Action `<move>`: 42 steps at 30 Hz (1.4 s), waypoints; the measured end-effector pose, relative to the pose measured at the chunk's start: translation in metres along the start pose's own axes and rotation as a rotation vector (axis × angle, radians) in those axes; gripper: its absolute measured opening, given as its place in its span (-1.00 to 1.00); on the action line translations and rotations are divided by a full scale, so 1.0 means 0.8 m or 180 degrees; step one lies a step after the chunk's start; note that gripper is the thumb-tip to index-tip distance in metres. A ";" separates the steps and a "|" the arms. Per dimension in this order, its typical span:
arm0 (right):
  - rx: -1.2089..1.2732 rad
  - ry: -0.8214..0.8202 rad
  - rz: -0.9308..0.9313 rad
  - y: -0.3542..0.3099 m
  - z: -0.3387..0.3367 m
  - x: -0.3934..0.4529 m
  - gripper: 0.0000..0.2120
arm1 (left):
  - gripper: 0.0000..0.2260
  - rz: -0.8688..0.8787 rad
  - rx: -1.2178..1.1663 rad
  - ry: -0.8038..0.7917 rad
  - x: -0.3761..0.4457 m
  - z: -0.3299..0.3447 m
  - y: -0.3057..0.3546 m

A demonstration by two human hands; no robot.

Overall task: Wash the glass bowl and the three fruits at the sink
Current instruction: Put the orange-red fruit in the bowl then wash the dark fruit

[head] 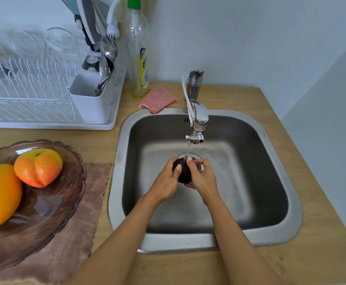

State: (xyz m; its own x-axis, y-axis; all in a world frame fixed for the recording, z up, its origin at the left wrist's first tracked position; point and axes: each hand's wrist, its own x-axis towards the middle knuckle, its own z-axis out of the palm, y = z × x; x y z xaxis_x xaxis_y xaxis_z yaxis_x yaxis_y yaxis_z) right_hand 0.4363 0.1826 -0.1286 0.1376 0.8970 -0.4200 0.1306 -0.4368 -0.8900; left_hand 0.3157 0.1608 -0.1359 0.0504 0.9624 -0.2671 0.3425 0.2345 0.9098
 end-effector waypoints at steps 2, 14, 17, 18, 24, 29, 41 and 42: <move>0.0144 0.0074 0.0188 -0.001 -0.003 0.003 -0.77 | -0.64 0.0043 0.0051 -0.0041 -0.001 0.002 -0.001; -0.0375 -0.0370 -0.0103 0.000 0.004 -0.007 -0.82 | -0.67 -0.0300 0.0131 0.0414 0.010 -0.001 0.002; -0.0506 -0.0221 -0.0070 -0.004 0.000 -0.011 -0.79 | -0.61 -0.0110 0.0485 0.0267 0.004 0.001 -0.001; -0.0615 -0.0154 -0.0095 -0.006 -0.001 -0.011 -0.77 | -0.59 -0.0062 0.0585 0.0185 0.003 0.002 -0.003; -0.1055 -0.0512 -0.0373 -0.004 0.005 -0.018 -0.64 | -0.65 -0.0248 0.0244 0.0309 0.004 -0.003 0.004; -0.1400 -0.0546 -0.1120 0.002 0.013 -0.024 -0.61 | -0.48 -0.0866 -0.0668 0.0277 0.017 -0.005 -0.001; -0.1186 -0.0190 -0.0763 -0.003 0.013 -0.016 -0.71 | -0.46 -0.0787 -0.0675 0.0104 0.018 0.000 -0.006; -0.1147 -0.0148 -0.0726 -0.004 0.013 -0.014 -0.72 | -0.47 -0.0727 -0.0590 0.0109 0.017 0.001 -0.007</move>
State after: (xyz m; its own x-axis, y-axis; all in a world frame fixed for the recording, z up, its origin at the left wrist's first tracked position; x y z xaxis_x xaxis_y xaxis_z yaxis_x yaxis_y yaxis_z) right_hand 0.4241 0.1748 -0.1232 0.0222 0.9719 -0.2345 0.4885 -0.2152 -0.8456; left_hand 0.3149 0.1723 -0.1446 -0.0409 0.8851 -0.4636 0.1638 0.4637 0.8707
